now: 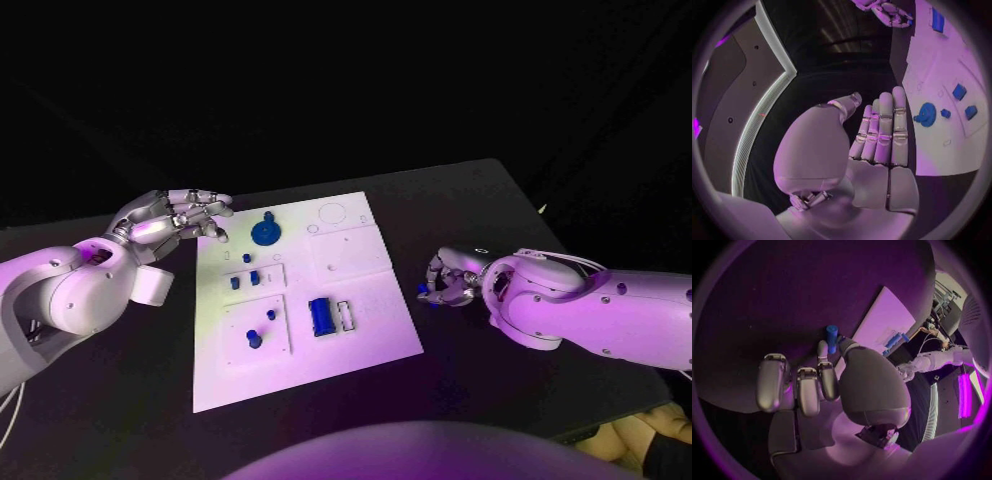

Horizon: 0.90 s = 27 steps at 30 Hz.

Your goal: Assemble the parts on the task board

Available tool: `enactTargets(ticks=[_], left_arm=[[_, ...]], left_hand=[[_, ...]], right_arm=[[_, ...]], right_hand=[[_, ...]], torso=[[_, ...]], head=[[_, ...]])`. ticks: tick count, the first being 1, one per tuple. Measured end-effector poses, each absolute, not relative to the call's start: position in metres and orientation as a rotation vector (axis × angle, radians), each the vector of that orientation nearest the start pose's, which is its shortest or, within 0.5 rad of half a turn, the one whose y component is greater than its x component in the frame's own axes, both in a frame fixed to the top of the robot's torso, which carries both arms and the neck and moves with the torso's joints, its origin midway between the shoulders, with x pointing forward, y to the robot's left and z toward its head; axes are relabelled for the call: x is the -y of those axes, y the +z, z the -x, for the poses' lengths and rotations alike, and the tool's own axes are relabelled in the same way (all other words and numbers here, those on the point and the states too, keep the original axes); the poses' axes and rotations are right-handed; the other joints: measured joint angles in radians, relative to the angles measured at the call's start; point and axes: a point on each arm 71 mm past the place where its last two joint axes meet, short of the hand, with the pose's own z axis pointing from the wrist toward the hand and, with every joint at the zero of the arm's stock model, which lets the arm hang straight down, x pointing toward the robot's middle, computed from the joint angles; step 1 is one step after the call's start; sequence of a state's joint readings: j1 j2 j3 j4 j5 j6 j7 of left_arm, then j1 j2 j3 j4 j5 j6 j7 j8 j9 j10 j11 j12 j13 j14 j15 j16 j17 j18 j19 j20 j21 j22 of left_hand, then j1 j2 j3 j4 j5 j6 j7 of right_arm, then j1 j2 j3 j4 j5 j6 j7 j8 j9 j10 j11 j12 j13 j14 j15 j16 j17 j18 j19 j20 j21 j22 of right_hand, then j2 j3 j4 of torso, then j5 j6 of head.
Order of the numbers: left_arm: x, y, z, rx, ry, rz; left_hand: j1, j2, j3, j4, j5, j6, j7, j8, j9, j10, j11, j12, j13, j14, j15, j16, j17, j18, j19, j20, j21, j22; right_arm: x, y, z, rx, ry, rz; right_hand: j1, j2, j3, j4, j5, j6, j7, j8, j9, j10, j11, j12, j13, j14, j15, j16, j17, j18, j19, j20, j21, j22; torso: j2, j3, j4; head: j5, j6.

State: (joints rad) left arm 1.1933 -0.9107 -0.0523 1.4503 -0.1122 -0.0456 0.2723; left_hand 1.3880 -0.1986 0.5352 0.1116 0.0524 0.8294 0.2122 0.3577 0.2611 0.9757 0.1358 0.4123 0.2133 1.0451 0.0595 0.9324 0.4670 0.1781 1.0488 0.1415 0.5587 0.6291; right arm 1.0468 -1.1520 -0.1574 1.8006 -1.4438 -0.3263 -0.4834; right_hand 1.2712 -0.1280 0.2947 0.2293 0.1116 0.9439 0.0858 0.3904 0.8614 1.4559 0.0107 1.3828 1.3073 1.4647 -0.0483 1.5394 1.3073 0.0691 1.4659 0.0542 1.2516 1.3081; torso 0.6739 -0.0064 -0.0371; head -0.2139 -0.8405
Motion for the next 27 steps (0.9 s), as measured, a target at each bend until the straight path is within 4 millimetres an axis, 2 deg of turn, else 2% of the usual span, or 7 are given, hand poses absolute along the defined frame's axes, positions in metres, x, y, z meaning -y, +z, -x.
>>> enactTargets(ticks=[1,7,15,17,23,25,27], left_arm=[[-0.2503,-0.196,-0.4906,-1.657,-1.549,1.037],[-0.2516,-0.196,-0.4903,-1.656,-1.547,1.039],[-0.2525,-0.196,-0.49,-1.656,-1.545,1.039],[-0.2527,-0.196,-0.49,-1.656,-1.545,1.04],[-0.2529,-0.196,-0.4899,-1.656,-1.544,1.04],[-0.2529,-0.1961,-0.4898,-1.656,-1.544,1.04],[-0.2528,-0.1961,-0.4898,-1.656,-1.544,1.04]], left_hand=[[0.0,0.0,0.0,0.0,0.0,0.0,0.0,0.0,0.0,0.0,0.0,0.0,0.0,0.0,0.0,0.0,0.0,0.0,0.0,0.0,0.0,0.0],[0.0,0.0,0.0,0.0,0.0,0.0,0.0,0.0,0.0,0.0,0.0,0.0,0.0,0.0,0.0,0.0,0.0,0.0,0.0,0.0,0.0,0.0],[0.0,0.0,0.0,0.0,0.0,0.0,0.0,0.0,0.0,0.0,0.0,0.0,0.0,0.0,0.0,0.0,0.0,0.0,0.0,0.0,0.0,0.0],[0.0,0.0,0.0,0.0,0.0,0.0,0.0,0.0,0.0,0.0,0.0,0.0,0.0,0.0,0.0,0.0,0.0,0.0,0.0,0.0,0.0,0.0],[0.0,0.0,0.0,0.0,0.0,0.0,0.0,0.0,0.0,0.0,0.0,0.004,0.0,0.0,0.0,0.0,0.0,0.0,0.0,0.0,0.0,0.0],[0.0,0.0,0.0,0.0,0.0,0.0,0.0,0.0,0.0,0.0,0.0,0.005,0.0,0.0,0.0,0.0,0.0,0.0,0.0,0.0,0.0,0.0],[0.0,0.0,0.0,0.0,0.0,0.0,0.0,0.0,0.0,0.0,0.0,0.005,0.0,0.0,0.0,0.0,0.0,0.0,0.0,0.0,0.0,0.0]], right_arm=[[0.287,-0.2708,-0.376,-2.02,0.269,-0.156],[0.2834,-0.2706,-0.3764,-2.014,0.274,-0.137],[0.2818,-0.2697,-0.3757,-2.01,0.267,-0.096],[0.2813,-0.2694,-0.3752,-2.01,0.267,-0.089],[0.2808,-0.2697,-0.3743,-2.007,0.27,-0.089],[0.2817,-0.2703,-0.3739,-2.005,0.271,-0.099],[0.2825,-0.2706,-0.3734,-2.003,0.274,-0.111]], right_hand=[[0.008,-0.003,0.012,-0.006,-0.001,0.002,0.001,0.0,0.015,0.0,0.0,0.0,0.0,0.001,-0.001,0.0,0.0,0.0,0.0,0.0,0.0,0.0],[0.036,-0.023,0.06,-0.046,-0.008,0.01,-0.003,-0.012,0.015,0.0,0.0,-0.006,0.001,0.004,-0.004,-0.004,0.0,0.0,0.0,0.0,-0.005,0.0],[0.041,-0.04,0.075,-0.057,-0.009,0.012,-0.002,-0.039,0.022,-0.007,0.0,-0.012,0.001,0.004,-0.004,-0.004,0.0,0.0,0.0,0.0,-0.022,0.0],[0.041,-0.048,0.096,-0.062,0.028,0.015,0.002,-0.042,0.022,-0.007,0.0,-0.012,0.001,0.004,-0.004,-0.004,0.0,0.0,0.0,0.0,-0.022,0.0],[0.026,-0.073,0.142,-0.04,0.249,0.031,-0.003,-0.047,0.022,-0.004,-0.003,-0.01,0.001,0.002,-0.006,-0.004,0.0,0.0,0.0,0.0,-0.018,0.0],[0.009,-0.068,0.149,-0.034,0.289,0.032,-0.004,-0.038,0.022,-0.001,-0.005,-0.005,0.001,0.0,-0.007,-0.004,0.0,0.0,0.0,0.0,-0.01,0.0],[0.001,-0.06,0.156,-0.029,0.298,0.032,-0.005,-0.035,0.022,-0.001,-0.006,-0.004,0.001,0.0,-0.007,-0.004,0.0,0.0,0.0,0.0,-0.007,0.0]], torso=[[0.0,0.0001,0.0],[0.0,0.0,0.0],[0.0,-0.0001,-0.0004],[0.0,0.0001,-0.0005],[-0.001,0.0006,-0.0007],[-0.001,0.0005,-0.0007],[0.0,0.0008,-0.0006]], head=[[-0.001,0.0],[-0.005,0.0],[-0.009,-0.004],[-0.01,-0.004],[-0.02,-0.004],[-0.022,-0.004],[-0.023,-0.004]])
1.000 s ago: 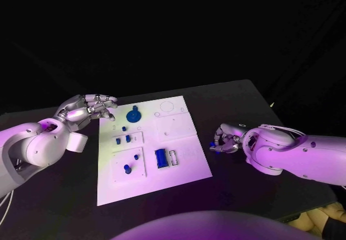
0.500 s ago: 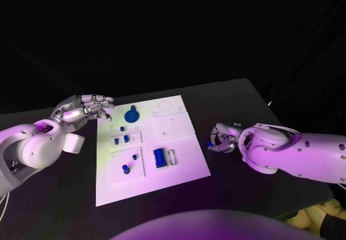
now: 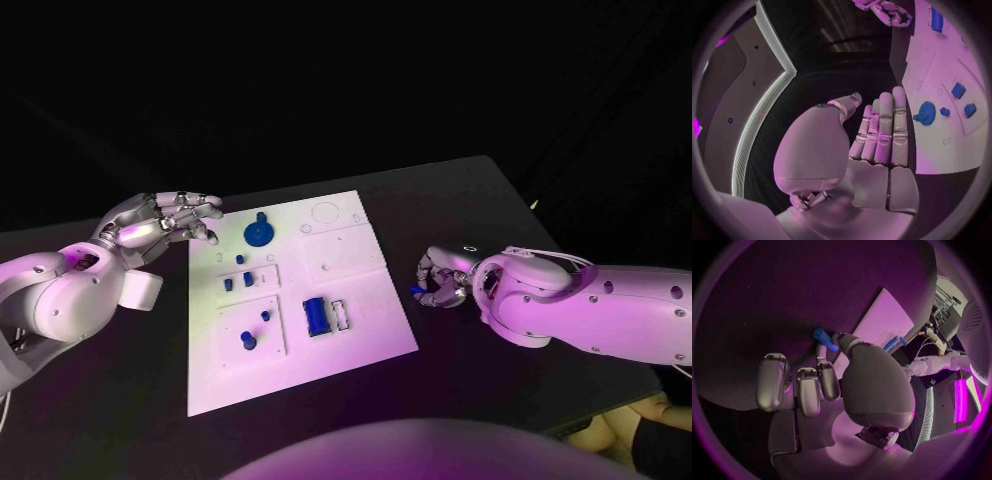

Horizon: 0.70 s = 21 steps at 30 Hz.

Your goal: Assemble the parts on the task board

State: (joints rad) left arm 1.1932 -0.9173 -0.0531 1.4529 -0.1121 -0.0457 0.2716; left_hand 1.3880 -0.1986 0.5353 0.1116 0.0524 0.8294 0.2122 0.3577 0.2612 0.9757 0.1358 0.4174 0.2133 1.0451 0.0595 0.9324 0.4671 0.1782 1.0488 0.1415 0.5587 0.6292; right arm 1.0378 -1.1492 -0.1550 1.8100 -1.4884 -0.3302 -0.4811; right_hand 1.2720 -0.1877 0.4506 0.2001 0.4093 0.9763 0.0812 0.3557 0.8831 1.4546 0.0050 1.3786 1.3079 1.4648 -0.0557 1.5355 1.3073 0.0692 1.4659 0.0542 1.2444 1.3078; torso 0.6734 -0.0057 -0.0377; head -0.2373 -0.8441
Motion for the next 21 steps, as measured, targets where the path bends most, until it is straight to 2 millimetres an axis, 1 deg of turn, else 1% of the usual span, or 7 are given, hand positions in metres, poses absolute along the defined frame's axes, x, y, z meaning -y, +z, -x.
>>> enactTargets(ticks=[7,9,10,12,16,18,21], left_arm=[[-0.253,-0.196,-0.49,-1.656,-1.544,1.04],[-0.253,-0.196,-0.49,-1.657,-1.544,1.04],[-0.252,-0.196,-0.49,-1.657,-1.544,1.04],[-0.252,-0.196,-0.49,-1.657,-1.545,1.04],[-0.252,-0.196,-0.49,-1.657,-1.545,1.04],[-0.252,-0.196,-0.49,-1.657,-1.545,1.04],[-0.252,-0.196,-0.49,-1.658,-1.545,1.039]], left_hand=[[0.0,0.0,0.0,0.0,0.0,0.0,0.0,0.0,0.0,0.0,0.0,0.0,0.0,0.0,0.0,0.0,0.0,0.0,0.0,0.0,0.0,0.0],[0.0,0.0,0.0,0.0,0.0,0.0,0.0,0.0,0.0,0.0,0.0,0.0,0.0,0.0,0.0,0.0,0.0,0.0,0.0,0.0,0.0,0.0],[0.0,0.0,0.0,0.0,0.0,0.0,0.0,0.0,0.0,0.0,0.0,0.0,0.0,0.0,0.0,0.0,0.0,0.0,0.0,0.0,0.0,0.0],[0.0,0.0,0.0,0.0,0.0,0.0,0.0,0.0,0.0,0.0,0.0,0.0,0.0,0.0,0.0,0.0,0.0,0.0,0.0,0.0,0.0,0.0],[0.0,0.0,0.0,0.0,0.0,0.0,0.0,0.0,0.0,0.0,0.0,0.0,0.0,0.0,0.0,0.0,0.0,0.0,0.0,0.0,0.0,-0.001],[0.0,0.0,0.0,0.0,0.0,-0.002,-0.002,0.0,-0.001,-0.002,-0.002,0.0,-0.001,0.0,0.0,0.0,0.0,0.0,0.001,0.001,-0.004,-0.001],[0.0,0.0,0.0,0.0,0.0,-0.004,-0.004,0.0,-0.001,-0.004,-0.004,0.0,-0.001,0.0,0.0,0.0,0.0,0.0,0.004,0.004,-0.004,-0.001]], right_arm=[[0.286,-0.271,-0.371,-2.002,0.283,-0.167],[0.287,-0.27,-0.371,-2.002,0.288,-0.19],[0.288,-0.27,-0.371,-2.002,0.289,-0.201],[0.289,-0.269,-0.371,-2.004,0.292,-0.224],[0.292,-0.266,-0.373,-2.004,0.297,-0.263],[0.292,-0.263,-0.374,-1.999,0.303,-0.279],[0.289,-0.256,-0.376,-1.984,0.321,-0.3]], right_hand=[[-0.016,0.016,0.008,0.008,0.015,0.0,0.0,0.008,-0.005,0.003,-0.003,0.004,0.0,0.0,0.0,0.0,0.001,0.0,0.0,0.0,0.005,0.0],[-0.02,0.02,0.013,0.007,0.015,0.0,0.0,0.015,-0.093,0.003,-0.003,0.004,0.0,0.0,0.0,0.0,0.001,0.0,0.0,0.0,0.008,0.0],[-0.021,0.021,0.014,0.005,0.015,0.0,0.0,0.015,-0.12,0.003,-0.003,0.004,0.0,0.0,0.0,0.0,0.001,0.0,0.0,0.0,0.008,0.0],[-0.022,0.022,0.014,0.005,0.015,0.0,0.0,0.015,-0.141,0.003,-0.003,0.004,0.0,0.0,0.0,0.0,0.001,0.0,0.0,0.0,0.008,0.0],[-0.027,0.018,0.026,-0.004,0.015,-0.001,0.001,0.011,-0.143,0.003,-0.003,0.004,0.0,0.0,0.0,0.0,0.001,0.0,0.0,0.0,0.008,0.0],[-0.032,0.015,0.064,-0.041,0.015,-0.002,0.002,0.012,-0.14,0.003,-0.003,0.004,0.0,0.0,0.0,0.0,0.001,0.0,0.0,0.0,0.012,0.0],[-0.032,0.015,0.064,-0.041,0.015,-0.004,0.004,0.016,-0.133,0.003,-0.003,0.004,0.0,0.0,0.0,0.0,0.001,0.0,0.0,0.0,0.012,0.0]], torso=[[0.0,0.0001,0.0004],[0.0,-0.0002,0.0005],[0.0,-0.0002,0.0005],[0.0,-0.0002,0.0006],[0.0,-0.0011,0.0006],[0.0,-0.0012,0.0006],[0.0,-0.0012,0.0006]], head=[[-0.007,0.0],[-0.014,0.0],[-0.017,0.002],[-0.028,0.004],[-0.056,0.007],[-0.069,0.007],[-0.085,0.008]])
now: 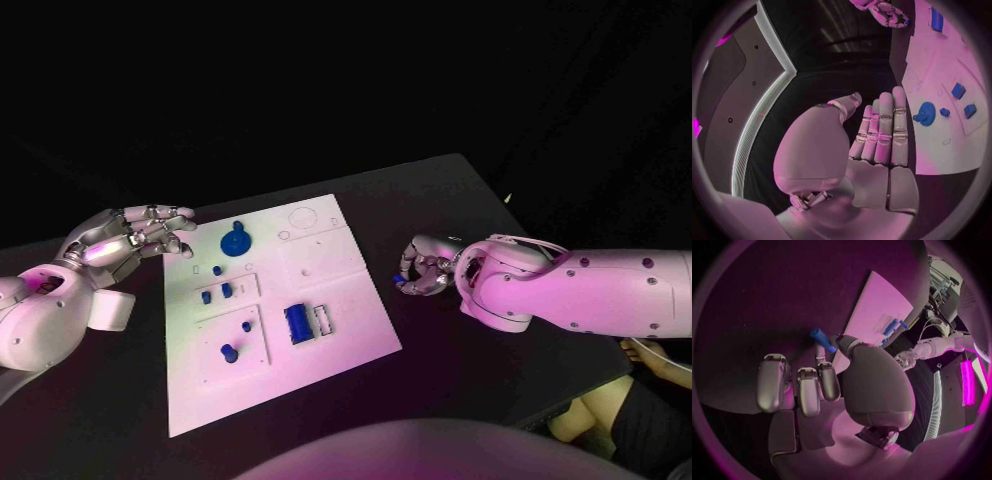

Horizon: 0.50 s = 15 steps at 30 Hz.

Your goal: Assemble the parts on the task board

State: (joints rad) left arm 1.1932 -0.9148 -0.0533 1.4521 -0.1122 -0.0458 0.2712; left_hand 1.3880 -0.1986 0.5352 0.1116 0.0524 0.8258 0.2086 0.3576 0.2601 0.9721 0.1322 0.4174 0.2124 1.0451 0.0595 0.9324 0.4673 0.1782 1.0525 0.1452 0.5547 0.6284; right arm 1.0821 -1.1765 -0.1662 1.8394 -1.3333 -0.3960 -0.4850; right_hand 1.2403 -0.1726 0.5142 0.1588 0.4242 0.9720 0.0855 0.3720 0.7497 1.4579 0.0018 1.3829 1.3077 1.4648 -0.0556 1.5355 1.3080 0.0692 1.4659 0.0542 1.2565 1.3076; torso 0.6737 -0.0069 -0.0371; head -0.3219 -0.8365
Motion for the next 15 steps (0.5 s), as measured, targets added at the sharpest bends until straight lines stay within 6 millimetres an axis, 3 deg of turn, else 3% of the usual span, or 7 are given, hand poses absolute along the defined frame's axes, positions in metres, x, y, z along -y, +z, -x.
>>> enactTargets(ticks=[5,9,13,15], left_arm=[[-0.252,-0.196,-0.49,-1.658,-1.545,1.039],[-0.252,-0.196,-0.49,-1.658,-1.545,1.039],[-0.251,-0.196,-0.49,-1.659,-1.546,1.039],[-0.251,-0.196,-0.49,-1.659,-1.547,1.039]], left_hand=[[0.0,0.0,0.0,0.0,0.0,0.0,0.0,0.0,0.0,0.0,0.0,0.0,0.0,0.0,0.0,0.0,0.0,0.0,0.0,0.0,0.0,0.0],[-0.004,0.004,0.0,0.0,0.0,0.0,0.0,0.005,0.0,-0.004,0.004,0.0,0.0,0.0,0.0,0.0,0.0,0.0,0.0,0.0,0.0,-0.001],[-0.005,0.005,0.0,0.0,0.0,0.0,0.0,0.005,0.0,-0.004,0.004,0.0,0.0,0.0,0.0,0.0,0.0,0.0,0.0,0.0,0.0,-0.001],[-0.005,0.005,0.0,0.0,0.0,0.0,0.0,0.005,0.0,-0.004,0.004,0.0,0.0,0.0,0.0,0.0,0.0,0.0,0.0,0.0,0.0,-0.001]], right_arm=[[0.282,-0.244,-0.378,-1.961,0.365,-0.328],[0.269,-0.24,-0.377,-1.96,0.409,-0.335],[0.252,-0.238,-0.376,-1.968,0.461,-0.331],[0.244,-0.238,-0.376,-1.972,0.485,-0.326]], right_hand=[[-0.011,-0.001,0.0,0.0,0.0,-0.001,0.001,0.004,0.004,0.0,0.0,0.0,0.0,0.0,0.0,0.0,0.0,0.0,0.0,0.0,0.0,0.0],[-0.011,-0.002,0.0,0.0,0.0,-0.002,0.002,0.004,0.004,0.0,0.0,0.0,0.0,0.0,0.0,0.0,0.0,0.0,0.0,0.0,0.0,0.0],[-0.014,-0.004,0.0,0.0,-0.001,-0.003,-0.001,0.004,0.004,0.0,0.0,0.0,0.0,0.0,0.0,0.0,0.0,0.0,0.0,0.0,-0.004,0.0],[-0.015,-0.005,0.026,-0.026,-0.002,-0.005,-0.002,0.003,0.004,0.0,0.0,0.0,0.0,0.0,0.0,0.0,0.0,0.0,0.0,0.0,-0.006,0.0]], torso=[[0.0,-0.0001,-0.0002],[0.0,-0.0001,-0.0006],[0.0,0.0004,-0.0006],[0.0,0.0005,-0.0003]], head=[[-0.018,0.0],[-0.021,0.001],[-0.009,-0.001],[0.002,-0.003]])
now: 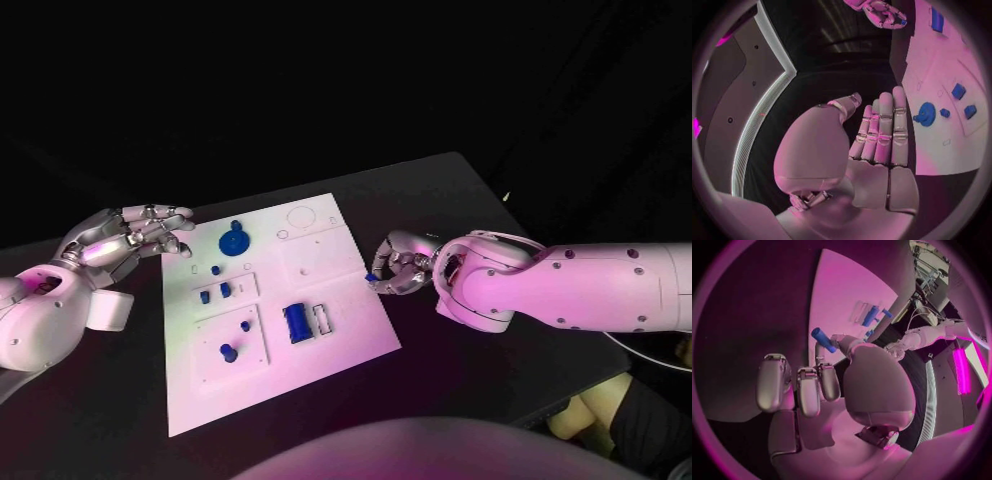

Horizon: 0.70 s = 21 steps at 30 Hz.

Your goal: Assemble the parts on the task board

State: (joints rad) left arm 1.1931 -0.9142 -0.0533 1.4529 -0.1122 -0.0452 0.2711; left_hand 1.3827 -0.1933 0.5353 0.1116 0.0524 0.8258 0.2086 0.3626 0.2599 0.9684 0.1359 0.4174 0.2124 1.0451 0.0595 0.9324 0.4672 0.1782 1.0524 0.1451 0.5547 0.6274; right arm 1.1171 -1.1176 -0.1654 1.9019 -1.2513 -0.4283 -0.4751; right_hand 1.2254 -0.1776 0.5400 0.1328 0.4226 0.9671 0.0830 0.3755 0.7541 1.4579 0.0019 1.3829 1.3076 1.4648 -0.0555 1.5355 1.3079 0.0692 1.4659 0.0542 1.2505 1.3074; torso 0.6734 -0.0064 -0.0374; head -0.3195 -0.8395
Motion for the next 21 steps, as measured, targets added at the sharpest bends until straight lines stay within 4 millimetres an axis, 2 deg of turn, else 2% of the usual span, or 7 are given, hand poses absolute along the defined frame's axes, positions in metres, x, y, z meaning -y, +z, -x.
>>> enactTargets(ticks=[3,5,6,10,14,18,21], left_arm=[[-0.251,-0.196,-0.49,-1.659,-1.548,1.038],[-0.25,-0.196,-0.49,-1.66,-1.549,1.038],[-0.25,-0.196,-0.49,-1.66,-1.55,1.037],[-0.248,-0.196,-0.49,-1.662,-1.554,1.035],[-0.247,-0.196,-0.49,-1.663,-1.557,1.034],[-0.247,-0.196,-0.49,-1.663,-1.559,1.034],[-0.247,-0.196,-0.49,-1.663,-1.559,1.033]], left_hand=[[0.004,0.004,0.0,0.0,0.0,0.0,0.0,0.0,-0.001,0.0,0.0,0.0,0.0,0.0,0.0,0.0,-0.001,0.0,0.0,0.0,0.0,0.0],[0.004,0.004,0.0,0.0,0.0,0.0,0.0,0.0,-0.001,0.0,0.0,0.0,0.0,0.0,0.0,0.0,-0.001,0.0,0.0,0.0,0.0,0.0],[0.004,0.004,0.0,0.0,0.0,0.0,0.0,0.0,-0.001,0.0,0.0,0.0,-0.001,0.0,0.0,0.0,-0.001,0.0,0.0,0.0,0.0,0.0],[0.004,0.004,0.0,0.0,0.0,0.0,0.0,0.0,-0.001,0.0,0.0,0.0,-0.001,0.0,0.0,0.0,-0.001,0.0,0.0,0.0,0.0,0.0],[0.004,0.004,0.0,0.0,0.0,0.0,0.0,0.0,-0.001,0.0,0.0,0.0,-0.001,0.0,0.0,0.0,-0.001,0.0,0.0,0.0,0.0,0.0],[0.004,0.004,0.0,0.0,0.0,0.0,0.0,0.0,-0.001,0.0,0.0,0.0,-0.001,0.0,0.0,0.0,-0.001,0.0,0.0,0.0,0.0,0.0],[0.004,0.004,0.0,0.0,0.0,0.0,0.0,0.0,-0.001,0.0,0.0,0.0,-0.001,0.0,0.0,0.0,-0.001,0.0,0.0,0.0,0.0,0.0]], right_arm=[[0.233,-0.24,-0.376,-1.979,0.517,-0.32],[0.228,-0.241,-0.376,-1.982,0.532,-0.318],[0.223,-0.242,-0.376,-1.985,0.544,-0.316],[0.21,-0.247,-0.376,-1.997,0.575,-0.309],[0.195,-0.254,-0.374,-2.012,0.608,-0.304],[0.186,-0.259,-0.375,-2.021,0.628,-0.305],[0.181,-0.262,-0.376,-2.027,0.64,-0.309]], right_hand=[[-0.006,-0.006,0.0,0.0,-0.001,0.0,0.0,0.0,0.0,0.0,0.0,0.0,0.0,0.0,0.0,0.0,0.0,0.0,0.0,0.0,-0.003,0.0],[-0.01,-0.005,0.0,-0.001,-0.001,0.0,0.0,0.0,0.001,0.0,0.0,0.0,0.0,0.0,0.0,0.0,0.0,0.0,0.0,0.0,-0.003,0.0],[-0.014,-0.003,0.002,-0.002,-0.005,0.0,0.0,0.0,0.003,0.0,0.0,0.0,0.0,0.0,0.0,0.0,0.0,0.0,0.0,0.0,-0.003,0.0],[-0.019,-0.003,0.007,-0.008,-0.01,0.0,0.0,0.0,0.005,0.0,0.0,0.0,0.0,0.0,0.0,0.0,0.0,0.0,0.0,0.0,-0.003,0.0],[-0.026,0.003,0.008,-0.009,-0.015,0.0,0.0,-0.001,0.006,0.0,0.0,0.0,0.0,0.0,0.0,0.0,0.0,0.0,0.0,0.0,-0.01,0.0],[-0.038,0.005,0.009,-0.009,-0.017,0.0,0.0,-0.001,0.008,0.0,0.0,0.0,0.0,0.0,0.0,0.0,0.0,0.0,0.0,0.0,-0.01,0.0],[-0.067,0.002,0.044,-0.044,-0.012,0.0,0.0,-0.002,0.014,0.004,-0.004,0.0,0.0,0.004,-0.004,0.0,0.0,0.0,0.0,-0.006,-0.01,0.0]], torso=[[0.0,0.0001,0.0001],[0.0,0.0001,0.0001],[0.0,0.0001,0.0001],[0.0,0.0,0.0002],[0.0,0.0001,0.0003],[0.001,0.0005,0.0014],[0.001,0.0006,0.0012]], head=[[0.029,-0.001],[0.041,-0.002],[0.057,-0.004],[0.092,-0.008],[0.139,-0.013],[0.175,-0.017],[0.197,-0.017]])
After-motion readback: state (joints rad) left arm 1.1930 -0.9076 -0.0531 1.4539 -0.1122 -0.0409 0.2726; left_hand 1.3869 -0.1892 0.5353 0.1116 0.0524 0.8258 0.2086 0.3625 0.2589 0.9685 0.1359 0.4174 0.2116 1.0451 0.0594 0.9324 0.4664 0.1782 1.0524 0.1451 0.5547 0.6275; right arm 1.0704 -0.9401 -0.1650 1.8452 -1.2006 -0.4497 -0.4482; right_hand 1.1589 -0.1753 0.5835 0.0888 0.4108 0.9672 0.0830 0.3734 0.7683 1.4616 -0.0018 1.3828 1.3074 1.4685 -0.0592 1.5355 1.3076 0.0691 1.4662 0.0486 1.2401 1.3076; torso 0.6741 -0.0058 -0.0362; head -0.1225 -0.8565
